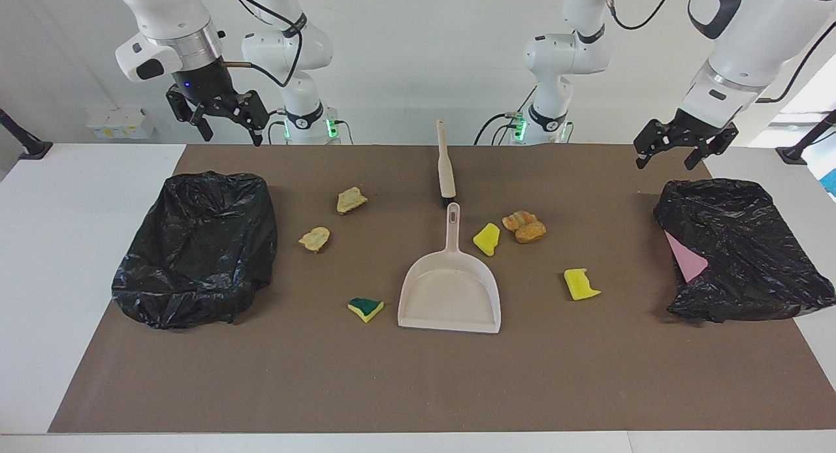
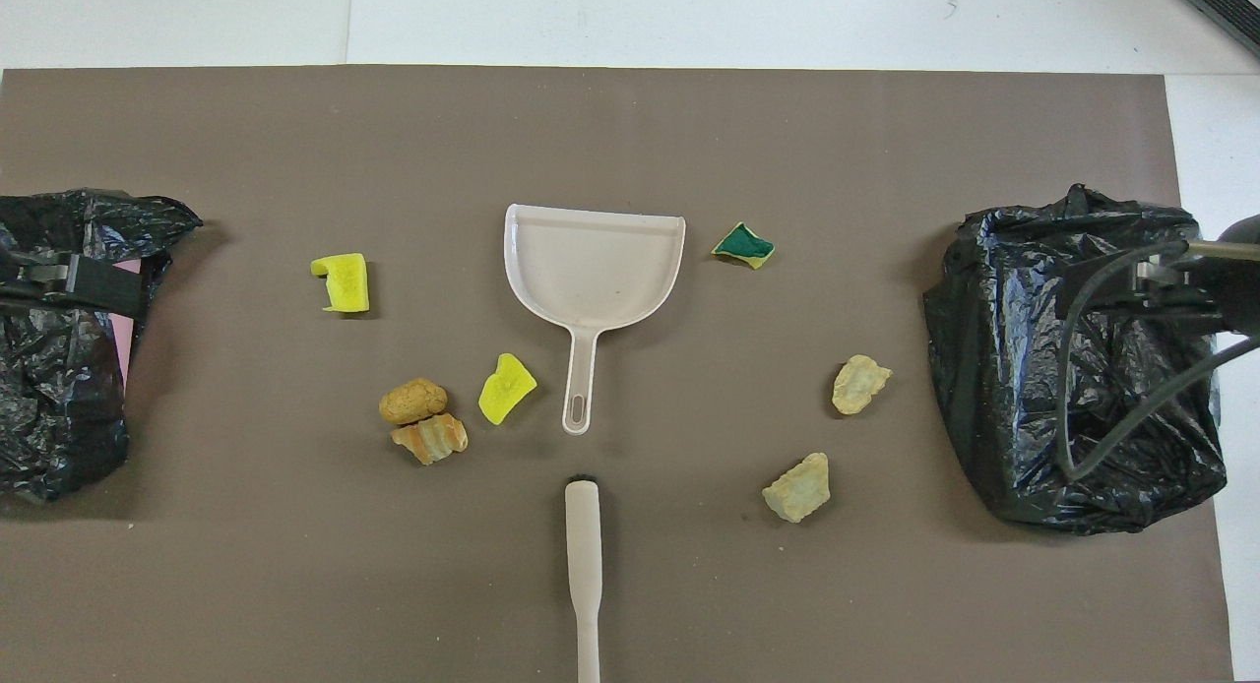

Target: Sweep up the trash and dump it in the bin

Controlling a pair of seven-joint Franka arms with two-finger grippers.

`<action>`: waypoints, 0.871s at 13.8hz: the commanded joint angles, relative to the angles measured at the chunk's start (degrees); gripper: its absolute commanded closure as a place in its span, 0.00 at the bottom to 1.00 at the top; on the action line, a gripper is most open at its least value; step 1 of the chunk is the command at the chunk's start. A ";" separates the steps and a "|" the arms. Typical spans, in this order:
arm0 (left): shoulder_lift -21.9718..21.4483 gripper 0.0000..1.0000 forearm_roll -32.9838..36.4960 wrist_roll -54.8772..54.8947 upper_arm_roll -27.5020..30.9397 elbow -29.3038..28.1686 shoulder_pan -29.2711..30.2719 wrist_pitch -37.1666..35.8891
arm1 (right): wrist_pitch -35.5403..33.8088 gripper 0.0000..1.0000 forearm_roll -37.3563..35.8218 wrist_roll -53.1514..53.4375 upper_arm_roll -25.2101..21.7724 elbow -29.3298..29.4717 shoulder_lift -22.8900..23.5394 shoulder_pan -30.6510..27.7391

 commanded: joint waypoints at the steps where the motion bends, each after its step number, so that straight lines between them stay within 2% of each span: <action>1: -0.01 0.00 0.18 1.02 -0.21 0.73 0.34 -0.60 | 0.21 0.00 -0.58 -1.59 0.17 -3.56 -2.65 -0.48; 7: -0.18 0.00 -0.35 0.85 -0.29 0.20 -0.36 -0.33 | 0.21 0.00 -0.66 -1.59 0.17 -3.84 -3.01 -0.48; 11: -0.27 0.00 -1.67 0.23 -1.34 -2.95 -0.97 1.68 | -0.22 0.00 -0.58 -1.59 0.17 -3.76 -3.01 -0.66; 12: -0.62 0.00 -1.84 0.06 -1.26 -4.53 -3.15 2.82 | -0.23 0.00 -0.49 -1.59 0.08 -3.67 -2.92 -0.66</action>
